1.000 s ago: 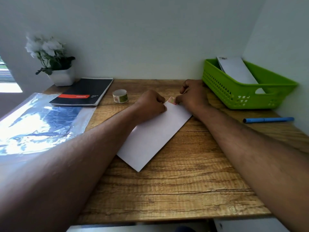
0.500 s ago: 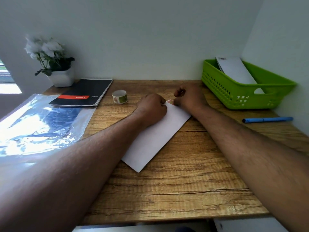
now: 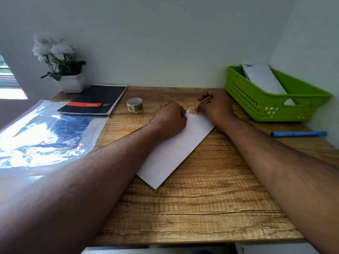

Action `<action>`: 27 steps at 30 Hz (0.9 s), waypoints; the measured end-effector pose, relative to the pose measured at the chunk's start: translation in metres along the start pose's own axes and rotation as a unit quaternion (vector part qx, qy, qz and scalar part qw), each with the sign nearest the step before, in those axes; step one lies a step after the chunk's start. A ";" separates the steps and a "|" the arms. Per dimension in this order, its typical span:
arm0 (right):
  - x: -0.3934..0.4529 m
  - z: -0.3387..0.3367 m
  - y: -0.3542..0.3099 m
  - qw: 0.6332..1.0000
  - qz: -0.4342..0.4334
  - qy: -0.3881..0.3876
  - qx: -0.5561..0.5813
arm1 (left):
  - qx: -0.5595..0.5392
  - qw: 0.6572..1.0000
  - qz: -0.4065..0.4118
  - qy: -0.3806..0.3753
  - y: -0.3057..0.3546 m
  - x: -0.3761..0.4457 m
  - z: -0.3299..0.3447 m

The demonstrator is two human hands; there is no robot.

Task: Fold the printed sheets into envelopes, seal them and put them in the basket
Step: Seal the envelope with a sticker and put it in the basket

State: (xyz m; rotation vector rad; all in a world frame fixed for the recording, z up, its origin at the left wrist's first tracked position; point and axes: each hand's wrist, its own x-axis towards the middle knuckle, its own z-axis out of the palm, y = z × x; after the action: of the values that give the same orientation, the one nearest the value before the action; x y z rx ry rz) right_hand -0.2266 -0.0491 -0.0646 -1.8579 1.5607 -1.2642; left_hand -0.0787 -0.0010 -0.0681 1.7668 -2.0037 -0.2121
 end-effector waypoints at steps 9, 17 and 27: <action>-0.001 0.008 -0.001 0.995 0.059 0.047 0.062 | 0.020 1.000 -0.012 0.008 0.002 0.001 0.003; -0.002 0.009 -0.005 0.994 0.080 0.054 0.047 | 0.028 0.999 -0.013 0.014 0.004 -0.001 0.003; -0.004 0.009 -0.006 0.994 0.084 0.052 0.045 | 0.040 0.999 -0.007 0.004 0.002 0.001 0.005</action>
State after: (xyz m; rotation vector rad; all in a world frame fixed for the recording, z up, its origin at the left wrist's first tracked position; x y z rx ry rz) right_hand -0.2160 -0.0459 -0.0663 -1.5939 1.6464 -1.3484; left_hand -0.0824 -0.0022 -0.0718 1.8289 -2.0194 -0.1303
